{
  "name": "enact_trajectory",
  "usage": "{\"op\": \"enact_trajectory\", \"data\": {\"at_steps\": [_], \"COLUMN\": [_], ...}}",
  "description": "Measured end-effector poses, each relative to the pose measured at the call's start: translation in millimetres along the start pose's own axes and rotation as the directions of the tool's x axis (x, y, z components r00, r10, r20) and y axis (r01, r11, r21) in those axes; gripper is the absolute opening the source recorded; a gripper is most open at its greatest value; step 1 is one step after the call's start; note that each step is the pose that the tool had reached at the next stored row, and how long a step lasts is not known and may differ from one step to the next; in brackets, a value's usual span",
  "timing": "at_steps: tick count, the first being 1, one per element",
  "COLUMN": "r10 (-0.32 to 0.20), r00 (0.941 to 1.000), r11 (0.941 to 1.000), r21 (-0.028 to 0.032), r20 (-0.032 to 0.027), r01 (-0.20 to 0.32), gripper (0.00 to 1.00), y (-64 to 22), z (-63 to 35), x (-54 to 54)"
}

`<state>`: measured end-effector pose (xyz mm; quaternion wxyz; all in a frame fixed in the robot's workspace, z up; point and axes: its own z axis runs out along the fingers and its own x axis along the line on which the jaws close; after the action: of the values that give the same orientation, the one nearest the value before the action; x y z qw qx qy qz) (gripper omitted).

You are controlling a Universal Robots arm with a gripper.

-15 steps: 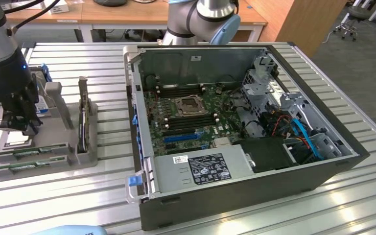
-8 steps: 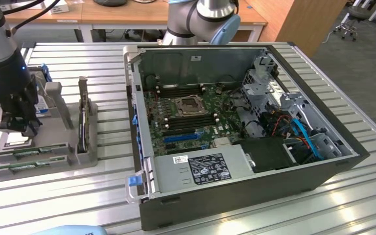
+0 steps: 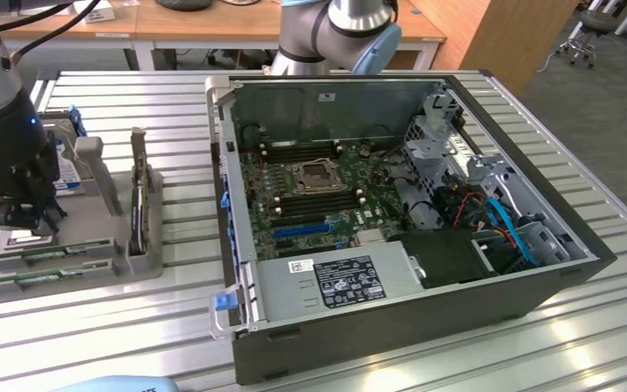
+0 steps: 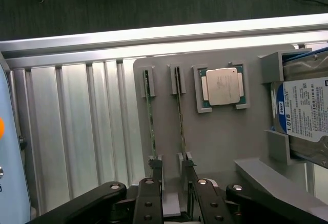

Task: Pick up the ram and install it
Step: 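Pick up the ram and move it above insertion slot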

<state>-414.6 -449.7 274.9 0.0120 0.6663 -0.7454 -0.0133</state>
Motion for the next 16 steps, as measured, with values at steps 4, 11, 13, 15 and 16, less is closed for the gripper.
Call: {"op": "enact_trajectory", "data": {"at_steps": [4, 11, 13, 15, 16], "r10": [0.000, 0.000, 0.000, 0.000, 0.000], "r00": [1.0000, 1.0000, 1.0000, 1.0000, 1.0000], "r11": [1.0000, 1.0000, 1.0000, 1.0000, 1.0000], "r21": [0.0000, -0.0001, -0.0001, -0.0001, -0.0001], "r20": [0.0000, 0.0000, -0.0001, 0.0000, 0.0000], "r01": [0.000, 0.000, 0.000, 0.000, 0.000], "gripper": [0.29, 0.29, 0.29, 0.29, 0.29], "y": [0.0, -0.2, -0.3, -0.5, -0.5], "z": [0.0, 5.3, 8.9, 12.1, 13.6], "x": [0.4, 0.5, 0.5, 0.5, 0.5]}}
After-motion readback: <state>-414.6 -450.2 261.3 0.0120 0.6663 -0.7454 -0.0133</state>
